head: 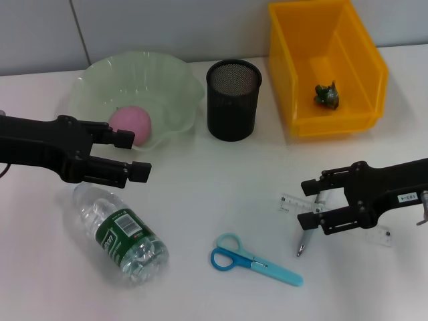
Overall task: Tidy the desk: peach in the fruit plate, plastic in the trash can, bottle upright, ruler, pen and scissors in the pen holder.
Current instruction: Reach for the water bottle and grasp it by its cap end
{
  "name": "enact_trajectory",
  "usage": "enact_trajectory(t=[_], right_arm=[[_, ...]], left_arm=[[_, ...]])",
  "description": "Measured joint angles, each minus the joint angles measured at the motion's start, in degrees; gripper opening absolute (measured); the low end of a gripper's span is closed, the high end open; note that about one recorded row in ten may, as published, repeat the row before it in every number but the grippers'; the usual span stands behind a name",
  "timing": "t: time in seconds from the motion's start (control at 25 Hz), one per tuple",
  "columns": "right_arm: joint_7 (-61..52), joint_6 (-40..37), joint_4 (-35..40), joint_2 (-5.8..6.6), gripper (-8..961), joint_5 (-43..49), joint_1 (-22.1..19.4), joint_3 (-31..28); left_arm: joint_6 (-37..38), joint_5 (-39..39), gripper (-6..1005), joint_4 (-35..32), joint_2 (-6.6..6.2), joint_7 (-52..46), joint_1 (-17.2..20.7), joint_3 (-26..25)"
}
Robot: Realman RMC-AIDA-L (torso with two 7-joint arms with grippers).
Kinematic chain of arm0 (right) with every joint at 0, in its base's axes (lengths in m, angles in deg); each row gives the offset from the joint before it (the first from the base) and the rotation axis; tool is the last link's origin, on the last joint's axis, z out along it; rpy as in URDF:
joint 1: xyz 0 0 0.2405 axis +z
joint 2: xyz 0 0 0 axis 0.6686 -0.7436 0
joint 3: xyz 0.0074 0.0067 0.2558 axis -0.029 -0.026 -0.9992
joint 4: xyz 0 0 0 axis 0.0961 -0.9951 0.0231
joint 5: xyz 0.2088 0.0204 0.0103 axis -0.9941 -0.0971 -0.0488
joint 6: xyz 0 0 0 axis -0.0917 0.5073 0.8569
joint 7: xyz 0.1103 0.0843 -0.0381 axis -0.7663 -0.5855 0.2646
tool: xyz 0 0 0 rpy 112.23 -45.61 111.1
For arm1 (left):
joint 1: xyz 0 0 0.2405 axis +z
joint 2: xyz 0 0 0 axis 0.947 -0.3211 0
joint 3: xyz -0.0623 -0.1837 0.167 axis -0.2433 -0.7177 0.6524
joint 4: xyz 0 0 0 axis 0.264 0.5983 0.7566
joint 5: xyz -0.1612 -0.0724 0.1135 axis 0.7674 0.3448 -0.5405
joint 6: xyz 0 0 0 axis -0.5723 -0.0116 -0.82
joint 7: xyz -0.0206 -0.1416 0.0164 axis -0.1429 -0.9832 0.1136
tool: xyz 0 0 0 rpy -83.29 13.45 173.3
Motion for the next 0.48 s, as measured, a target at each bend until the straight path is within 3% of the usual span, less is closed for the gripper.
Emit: enact_trajectory(t=[0.2, 0.4, 0.48], right_arm=[[-0.2, -1.1, 0.4, 0.17, 745, 0.4, 0.1, -0.3], [-2.3, -2.1, -2.3, 0.38, 745, 0.2, 0.0, -0.7], [-3.7, -3.2, -3.3, 0.44, 745, 0.2, -0.3, -2.7]], left_arm=[[2.0, 0.2, 859, -2.9, 0.06, 0.2, -0.2, -0.2], [2.1, -0.4, 859, -5.9, -0.36, 9.7, -1.7, 3.0], [1.3, -3.2, 859, -12.5, 0.18, 13.3, -2.1, 6.0]])
